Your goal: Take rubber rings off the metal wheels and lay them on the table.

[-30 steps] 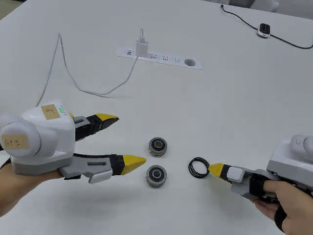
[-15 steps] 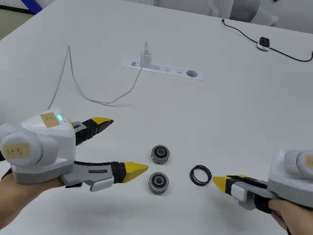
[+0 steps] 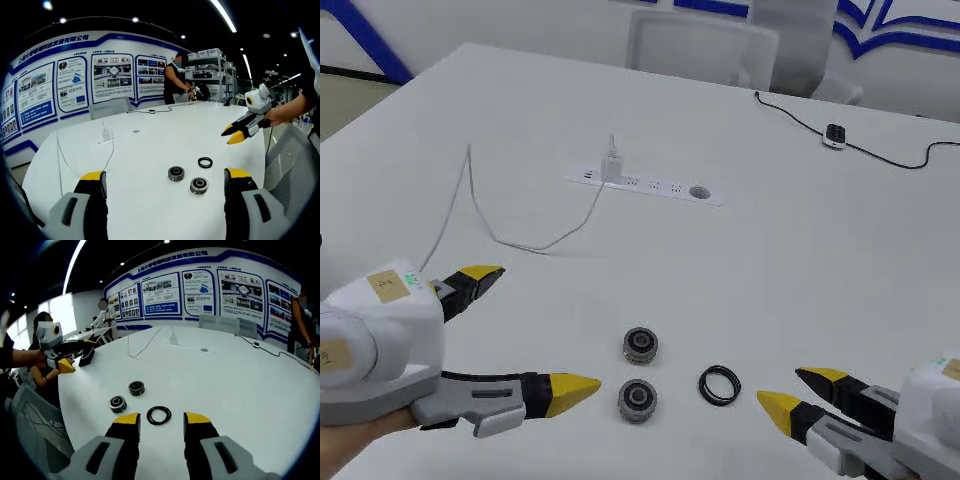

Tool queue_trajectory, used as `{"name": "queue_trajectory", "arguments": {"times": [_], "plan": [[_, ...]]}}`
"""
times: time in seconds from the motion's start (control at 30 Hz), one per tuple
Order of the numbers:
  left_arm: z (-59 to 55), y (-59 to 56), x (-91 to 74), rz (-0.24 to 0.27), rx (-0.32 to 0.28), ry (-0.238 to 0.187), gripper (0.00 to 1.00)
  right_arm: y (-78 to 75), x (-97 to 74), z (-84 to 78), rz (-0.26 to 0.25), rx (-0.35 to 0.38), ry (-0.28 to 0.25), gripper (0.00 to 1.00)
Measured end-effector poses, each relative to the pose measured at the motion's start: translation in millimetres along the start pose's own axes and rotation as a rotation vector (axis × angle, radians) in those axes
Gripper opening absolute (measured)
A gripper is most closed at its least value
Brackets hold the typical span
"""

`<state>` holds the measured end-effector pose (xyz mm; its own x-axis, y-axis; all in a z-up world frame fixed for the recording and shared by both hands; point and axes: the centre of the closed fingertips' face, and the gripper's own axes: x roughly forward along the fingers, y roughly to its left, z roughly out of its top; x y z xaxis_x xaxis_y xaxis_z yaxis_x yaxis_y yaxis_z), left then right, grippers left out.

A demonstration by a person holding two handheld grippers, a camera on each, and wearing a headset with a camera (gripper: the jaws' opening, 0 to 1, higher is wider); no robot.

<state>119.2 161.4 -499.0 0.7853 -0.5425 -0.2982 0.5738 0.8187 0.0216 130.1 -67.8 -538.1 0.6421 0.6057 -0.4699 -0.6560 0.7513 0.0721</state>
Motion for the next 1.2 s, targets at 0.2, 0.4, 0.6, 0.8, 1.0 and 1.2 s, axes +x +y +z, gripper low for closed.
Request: {"name": "queue_trajectory", "arguments": {"times": [0.2,0.4,0.6,0.8,1.0,1.2], "plan": [[-4.1,-4.9,-15.6,0.027,-0.008,0.001,1.0,3.6,-18.6,-5.6,0.003,-0.027,-0.024,0.43],[-10.4,-15.3,-25.1,0.029,-0.033,-0.003,1.0,12.4,-31.7,-10.9,0.02,-0.047,-0.047,0.52],[-17.3,-27.4,-31.7,0.017,-0.049,-0.005,1.0,14.2,-32.5,-21.1,0.021,-0.006,-0.043,0.57],[-26.6,-28.9,-40.3,0.047,-0.061,-0.002,1.0,23.3,-34.4,-18.8,0.049,-0.046,-0.062,0.65],[-34.7,-28.6,-44.6,0.068,-0.085,-0.001,1.0,32.2,-34.2,-15.9,0.073,-0.078,-0.072,0.7],[-38.7,-30.2,-47.1,0.072,-0.091,-0.002,1.0,40.9,-30.2,-19.6,0.098,-0.126,-0.041,0.74]]}}
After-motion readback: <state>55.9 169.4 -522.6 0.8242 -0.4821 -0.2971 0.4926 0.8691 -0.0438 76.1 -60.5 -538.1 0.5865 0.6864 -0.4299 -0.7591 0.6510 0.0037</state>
